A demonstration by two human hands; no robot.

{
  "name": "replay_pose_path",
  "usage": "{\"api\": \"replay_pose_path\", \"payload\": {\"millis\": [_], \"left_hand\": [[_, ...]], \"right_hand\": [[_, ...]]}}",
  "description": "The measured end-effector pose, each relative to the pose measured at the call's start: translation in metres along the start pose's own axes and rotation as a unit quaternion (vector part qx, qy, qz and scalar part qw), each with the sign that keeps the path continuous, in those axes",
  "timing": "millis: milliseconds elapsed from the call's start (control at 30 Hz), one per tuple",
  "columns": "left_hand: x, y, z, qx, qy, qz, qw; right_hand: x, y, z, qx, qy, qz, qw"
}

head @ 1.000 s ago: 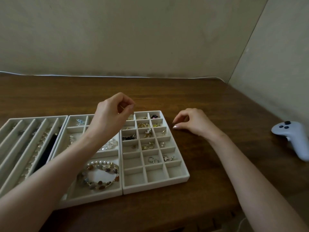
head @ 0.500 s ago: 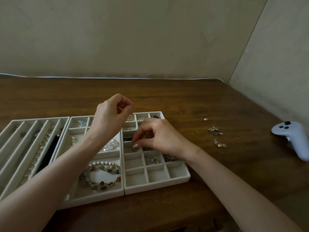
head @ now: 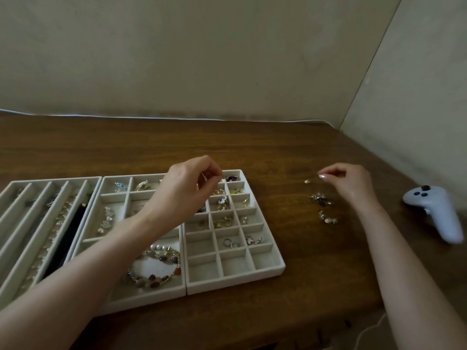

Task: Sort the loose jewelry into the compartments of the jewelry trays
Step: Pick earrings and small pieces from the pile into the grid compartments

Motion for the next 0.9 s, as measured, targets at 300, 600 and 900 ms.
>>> {"api": "replay_pose_path", "payload": {"millis": [300, 600, 900], "left_hand": [[0.0, -0.003, -0.002, 0.015, 0.009, -0.019, 1.0], [-0.001, -0.002, -0.003, 0.016, 0.01, -0.021, 1.0], [0.001, 0.012, 0.005, 0.032, -0.029, 0.045, 0.998]], "right_hand": [[0.012, -0.003, -0.019, -0.028, 0.036, 0.0, 0.999], [0.008, 0.007, -0.019, 0.018, 0.029, 0.026, 0.999], [-0.104, 0.15, -0.089, 0.067, 0.27, 0.259, 0.925]]}}
Point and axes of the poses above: each hand's wrist, its own x-axis towards the middle knuckle, its own z-axis out of the back of the hand, y = z × x, the point moved 6 cm from there along x, towards the middle knuckle, and after that the axes turned 13 degrees about y, right-handed, at the moved point
